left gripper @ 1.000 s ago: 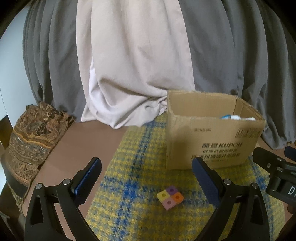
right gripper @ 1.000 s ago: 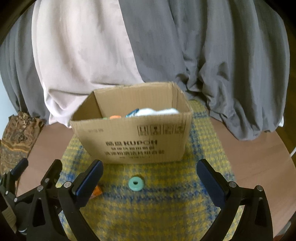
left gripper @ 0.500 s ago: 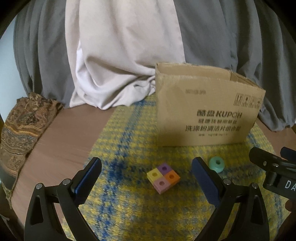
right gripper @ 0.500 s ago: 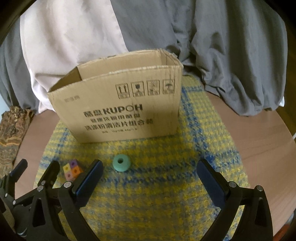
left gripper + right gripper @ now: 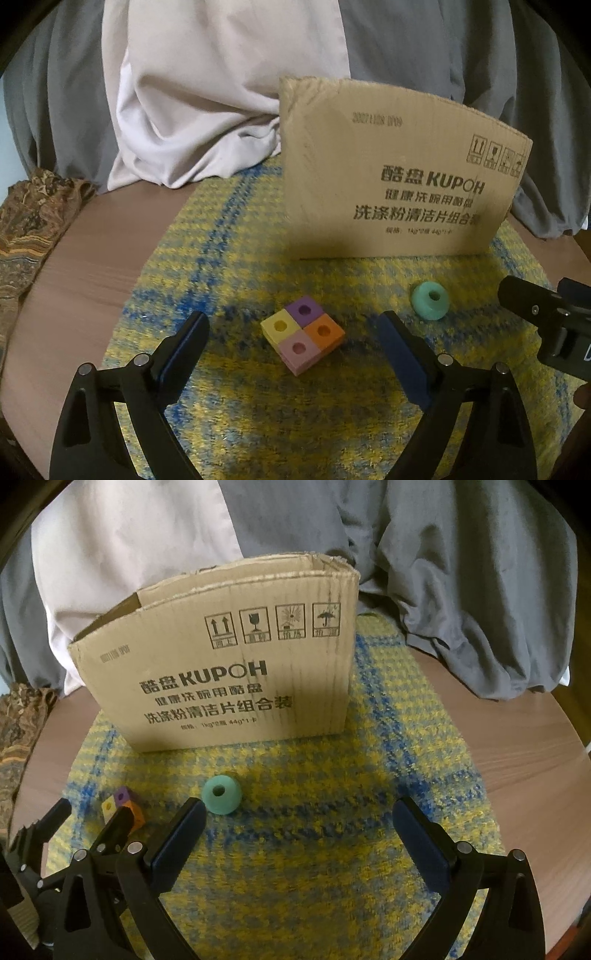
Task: Organize objects
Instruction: 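Grasp the colour cube block with the left gripper while the right grasps the teal ring, then carry the cube block and ring into the box and open both grippers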
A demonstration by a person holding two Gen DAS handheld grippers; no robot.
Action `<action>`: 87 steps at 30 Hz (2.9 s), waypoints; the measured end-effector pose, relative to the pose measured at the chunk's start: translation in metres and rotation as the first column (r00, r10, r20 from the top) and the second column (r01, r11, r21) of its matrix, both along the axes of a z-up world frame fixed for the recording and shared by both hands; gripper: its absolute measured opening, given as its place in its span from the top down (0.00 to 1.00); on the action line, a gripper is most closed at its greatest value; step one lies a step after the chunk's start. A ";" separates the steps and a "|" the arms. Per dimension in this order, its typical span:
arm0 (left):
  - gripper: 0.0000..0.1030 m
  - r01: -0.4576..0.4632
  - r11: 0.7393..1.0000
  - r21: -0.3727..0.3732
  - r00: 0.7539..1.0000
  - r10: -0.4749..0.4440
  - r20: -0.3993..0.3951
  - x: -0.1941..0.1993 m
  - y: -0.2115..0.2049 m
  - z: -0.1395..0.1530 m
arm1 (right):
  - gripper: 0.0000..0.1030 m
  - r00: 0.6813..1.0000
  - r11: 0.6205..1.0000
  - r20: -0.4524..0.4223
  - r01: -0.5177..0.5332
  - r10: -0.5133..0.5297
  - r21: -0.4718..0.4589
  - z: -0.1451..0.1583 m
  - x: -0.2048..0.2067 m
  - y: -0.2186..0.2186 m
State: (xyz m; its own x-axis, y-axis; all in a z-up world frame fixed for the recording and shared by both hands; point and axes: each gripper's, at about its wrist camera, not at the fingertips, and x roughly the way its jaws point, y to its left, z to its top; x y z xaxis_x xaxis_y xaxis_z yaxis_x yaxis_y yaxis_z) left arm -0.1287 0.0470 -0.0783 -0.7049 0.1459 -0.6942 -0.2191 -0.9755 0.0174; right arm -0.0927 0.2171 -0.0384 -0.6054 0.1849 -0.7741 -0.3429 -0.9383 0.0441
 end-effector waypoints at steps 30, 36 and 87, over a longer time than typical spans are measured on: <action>0.48 -0.014 0.999 -0.029 0.999 0.016 0.044 -0.007 -0.012 -0.007 | 0.02 0.998 0.999 0.048 -0.048 0.049 -0.012 -0.015 -0.034 -0.011; 0.48 -0.055 0.998 -0.023 0.998 0.056 0.037 -0.006 -0.031 -0.003 | 0.10 0.992 0.995 0.081 -0.099 0.100 -0.022 -0.026 -0.053 -0.035; 0.48 0.014 1.000 0.014 0.997 -0.012 -0.070 0.019 -0.008 0.054 | 0.65 0.995 0.996 -0.049 -0.087 0.087 0.002 0.032 0.003 -0.008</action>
State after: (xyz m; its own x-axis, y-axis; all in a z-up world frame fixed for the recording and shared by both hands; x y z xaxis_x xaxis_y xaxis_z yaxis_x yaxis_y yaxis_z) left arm -0.1093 0.0393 -0.0247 -0.7495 0.1651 -0.6411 -0.2305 -0.9729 0.0190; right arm -0.0896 0.2090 -0.0068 -0.6563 0.1302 -0.7432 -0.2577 -0.9644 0.0586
